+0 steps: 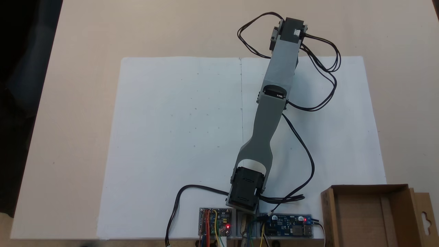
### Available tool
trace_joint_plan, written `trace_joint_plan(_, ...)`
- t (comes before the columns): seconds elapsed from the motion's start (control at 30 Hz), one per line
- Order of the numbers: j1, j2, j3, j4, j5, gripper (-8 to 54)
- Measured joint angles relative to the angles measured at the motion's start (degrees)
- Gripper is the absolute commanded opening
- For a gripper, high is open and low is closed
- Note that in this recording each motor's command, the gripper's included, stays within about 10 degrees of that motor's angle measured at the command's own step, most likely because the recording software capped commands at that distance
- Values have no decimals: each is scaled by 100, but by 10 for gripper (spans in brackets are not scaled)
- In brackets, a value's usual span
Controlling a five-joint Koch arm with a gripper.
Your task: Grasp a green dice and put it in the bin.
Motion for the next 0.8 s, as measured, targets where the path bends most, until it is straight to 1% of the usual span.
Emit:
trace_joint_plan(0.1, 9, -132, 9, -70, 0, 414)
trace_joint_plan(0.73, 325, -220, 0, -141, 9, 412)
trace_joint_plan(0.8, 325, -220, 0, -141, 9, 386)
